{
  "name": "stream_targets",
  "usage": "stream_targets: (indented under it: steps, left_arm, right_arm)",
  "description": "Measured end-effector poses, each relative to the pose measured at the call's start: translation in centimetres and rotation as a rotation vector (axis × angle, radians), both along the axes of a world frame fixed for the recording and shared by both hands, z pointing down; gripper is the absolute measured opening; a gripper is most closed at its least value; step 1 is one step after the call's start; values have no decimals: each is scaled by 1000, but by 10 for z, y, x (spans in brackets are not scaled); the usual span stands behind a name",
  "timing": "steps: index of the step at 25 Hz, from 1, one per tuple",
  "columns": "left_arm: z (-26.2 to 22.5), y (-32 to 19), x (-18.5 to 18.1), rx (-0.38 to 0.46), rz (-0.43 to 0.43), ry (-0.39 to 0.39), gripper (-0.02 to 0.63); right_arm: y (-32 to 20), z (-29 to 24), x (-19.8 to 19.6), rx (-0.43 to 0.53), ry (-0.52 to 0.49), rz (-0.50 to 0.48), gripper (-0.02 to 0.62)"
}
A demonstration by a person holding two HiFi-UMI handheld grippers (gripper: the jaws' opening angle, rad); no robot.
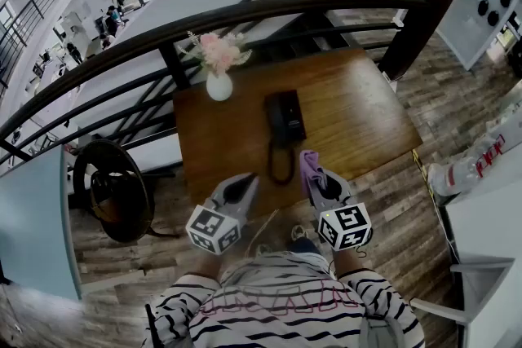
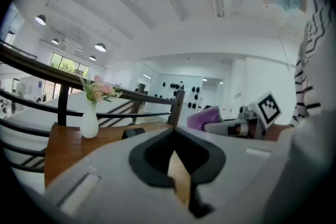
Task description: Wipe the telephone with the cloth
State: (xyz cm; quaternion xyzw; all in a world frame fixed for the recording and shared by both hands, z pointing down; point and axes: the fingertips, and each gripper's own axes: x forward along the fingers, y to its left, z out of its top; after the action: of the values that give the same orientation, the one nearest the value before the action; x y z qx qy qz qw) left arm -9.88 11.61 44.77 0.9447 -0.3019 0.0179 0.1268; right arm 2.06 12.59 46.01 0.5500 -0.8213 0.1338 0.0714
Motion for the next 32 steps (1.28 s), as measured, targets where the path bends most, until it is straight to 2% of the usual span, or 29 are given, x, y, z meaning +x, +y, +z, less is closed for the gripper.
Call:
stream_targets:
  steps: [7,16,21,32]
  left_arm:
    - [4,5,-8,-3,-7,2,0]
    - [16,-3,-12,-35,-39,4,0]
    - [17,-27,-5,-38,-71,-2,0]
    - [18,-101,40,-57,-165,-11,0]
  right_arm:
    - [5,5,-8,-8,-68,-15,55]
    - [-5,18,-1,-41,-66,-14,57]
    - [-34,21,10,-42,-66,-28,57]
    - [-121,26,56,-59,-37,-108,57]
